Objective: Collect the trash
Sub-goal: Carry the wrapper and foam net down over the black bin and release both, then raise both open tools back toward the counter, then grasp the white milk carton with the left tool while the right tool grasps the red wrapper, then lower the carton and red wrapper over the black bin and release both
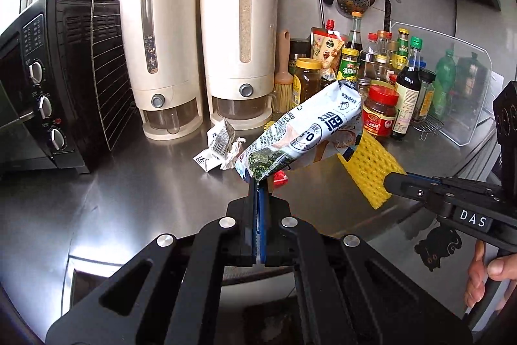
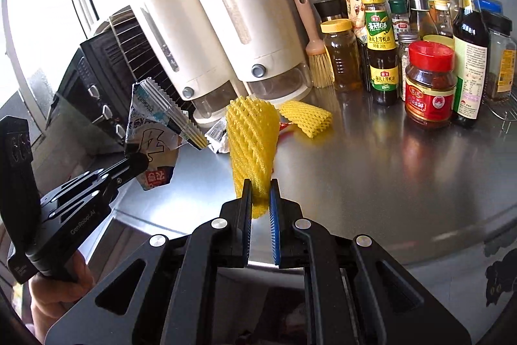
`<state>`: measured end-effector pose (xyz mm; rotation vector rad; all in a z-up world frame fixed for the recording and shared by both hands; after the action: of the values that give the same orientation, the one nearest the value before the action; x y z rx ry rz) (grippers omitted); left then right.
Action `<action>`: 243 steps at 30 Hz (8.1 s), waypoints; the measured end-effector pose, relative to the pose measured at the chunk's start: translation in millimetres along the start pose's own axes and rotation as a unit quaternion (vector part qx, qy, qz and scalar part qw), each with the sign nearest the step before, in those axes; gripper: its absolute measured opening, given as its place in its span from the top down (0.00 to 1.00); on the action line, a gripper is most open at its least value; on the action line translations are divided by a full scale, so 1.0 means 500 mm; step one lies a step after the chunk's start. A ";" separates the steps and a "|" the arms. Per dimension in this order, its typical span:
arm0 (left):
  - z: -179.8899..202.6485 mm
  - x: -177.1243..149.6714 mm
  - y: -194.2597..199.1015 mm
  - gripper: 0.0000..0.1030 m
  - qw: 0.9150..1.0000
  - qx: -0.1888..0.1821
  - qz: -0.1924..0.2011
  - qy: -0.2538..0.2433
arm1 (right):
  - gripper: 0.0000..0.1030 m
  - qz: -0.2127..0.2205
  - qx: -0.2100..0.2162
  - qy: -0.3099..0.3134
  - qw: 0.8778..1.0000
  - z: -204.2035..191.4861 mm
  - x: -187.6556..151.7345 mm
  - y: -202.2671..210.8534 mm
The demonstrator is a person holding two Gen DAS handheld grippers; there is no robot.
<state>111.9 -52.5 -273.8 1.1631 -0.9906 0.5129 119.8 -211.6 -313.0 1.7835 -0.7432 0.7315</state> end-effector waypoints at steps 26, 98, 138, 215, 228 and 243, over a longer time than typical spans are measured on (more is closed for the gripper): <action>0.029 -0.504 0.005 1.00 0.988 -0.008 -0.134 0.070 | 0.89 -0.157 -0.019 0.001 0.987 0.017 -0.491 -0.006; -0.021 -0.482 -0.034 0.08 0.982 0.006 -0.154 0.110 | 0.03 -0.137 -0.047 -0.033 0.989 0.081 -0.412 -0.047; -0.211 0.063 -0.290 0.30 0.995 0.018 -0.069 0.074 | 0.53 -0.107 0.019 -0.059 0.992 -0.005 0.122 -0.304; -0.172 0.092 -0.227 0.50 0.993 -0.022 -0.067 0.092 | 0.84 -0.093 0.007 0.001 0.996 0.018 0.091 -0.185; -0.078 0.054 0.035 0.53 0.997 -0.024 -0.024 0.075 | 0.84 -0.059 0.015 0.020 0.998 -0.042 0.053 0.006; 0.014 -0.166 0.160 0.52 0.997 -0.027 -0.045 0.058 | 0.84 -0.063 -0.004 0.037 0.997 -0.078 -0.144 0.134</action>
<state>5.4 -18.9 -302.9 1.1120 -0.8441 0.4743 18.3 -183.2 -318.5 1.7692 -0.5771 0.7055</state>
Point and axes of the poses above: each gripper's, at about its wrist camera, not at the fingertips, and y roughly against the way its jaws point, z to its right, x to its top, the point moved 8 cm from there along -y, roughly the way its jaws point, and after that the axes turned 8 degrees about -x, right-handed, at the moved point
